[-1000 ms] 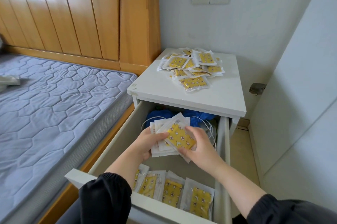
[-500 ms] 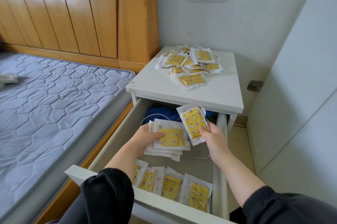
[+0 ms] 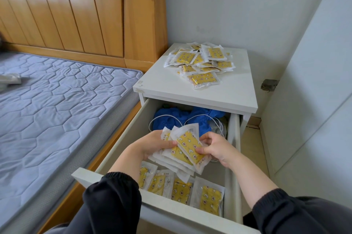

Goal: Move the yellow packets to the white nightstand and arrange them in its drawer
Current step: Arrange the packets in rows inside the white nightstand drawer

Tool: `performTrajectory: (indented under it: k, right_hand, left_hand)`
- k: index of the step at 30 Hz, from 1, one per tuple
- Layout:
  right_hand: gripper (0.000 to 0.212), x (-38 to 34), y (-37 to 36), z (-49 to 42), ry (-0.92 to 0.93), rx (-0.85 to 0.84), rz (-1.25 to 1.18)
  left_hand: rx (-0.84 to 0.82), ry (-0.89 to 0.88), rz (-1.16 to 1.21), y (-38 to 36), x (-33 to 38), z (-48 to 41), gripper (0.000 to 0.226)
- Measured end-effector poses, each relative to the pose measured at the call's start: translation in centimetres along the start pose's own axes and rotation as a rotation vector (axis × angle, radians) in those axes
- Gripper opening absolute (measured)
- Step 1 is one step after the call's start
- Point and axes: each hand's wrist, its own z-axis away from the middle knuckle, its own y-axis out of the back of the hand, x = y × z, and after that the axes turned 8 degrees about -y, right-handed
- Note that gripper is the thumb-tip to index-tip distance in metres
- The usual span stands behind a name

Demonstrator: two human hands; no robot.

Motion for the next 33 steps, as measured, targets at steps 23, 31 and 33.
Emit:
performTrajectory:
  k: [23, 31, 33]
  right_hand:
    - [0.024, -0.3, -0.2, 0.3, -0.036, -0.115, 0.098]
    - [0.022, -1.2, 1.1, -0.7, -0.132, -0.065, 0.149]
    - [0.025, -2.5, 2.0, -0.9, -0.131, -0.130, 0.171]
  left_hand:
    - [0.235, 0.002, -0.021, -1.0, -0.1, -0.5, 0.014]
    - [0.641, 0.019, -0.062, -0.1, -0.8, -1.6, 0.016]
    - [0.711, 0.024, -0.041, 0.2, -1.0, -1.8, 0.020]
